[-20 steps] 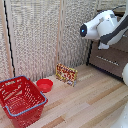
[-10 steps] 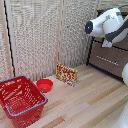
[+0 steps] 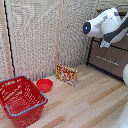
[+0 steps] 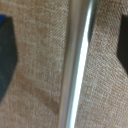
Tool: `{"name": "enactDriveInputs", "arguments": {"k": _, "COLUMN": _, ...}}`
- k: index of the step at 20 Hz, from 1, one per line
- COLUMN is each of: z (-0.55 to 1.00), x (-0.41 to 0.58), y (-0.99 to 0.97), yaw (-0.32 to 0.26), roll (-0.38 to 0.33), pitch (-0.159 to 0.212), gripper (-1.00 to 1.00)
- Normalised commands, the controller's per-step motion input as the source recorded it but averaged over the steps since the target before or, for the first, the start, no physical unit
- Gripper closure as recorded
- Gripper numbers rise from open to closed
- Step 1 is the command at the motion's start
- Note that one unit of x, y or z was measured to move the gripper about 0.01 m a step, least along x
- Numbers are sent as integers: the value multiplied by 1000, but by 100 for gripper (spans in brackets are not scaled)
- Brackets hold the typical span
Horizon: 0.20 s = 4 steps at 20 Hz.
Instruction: Compassionately, move the pinch receptors towards pink recepticle. Embrace the recepticle delicately and rise accordingly. Progress forward guided by applied tension and move towards the highest section of the storage unit. Place the recepticle delicately and shut the storage unit.
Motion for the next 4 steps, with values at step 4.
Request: {"name": "enactDriveInputs", "arguments": {"k": 4, "z": -79, "x": 304, "y": 259, "yaw": -91, "roll": -14, "pitch": 76, "gripper": -100}}
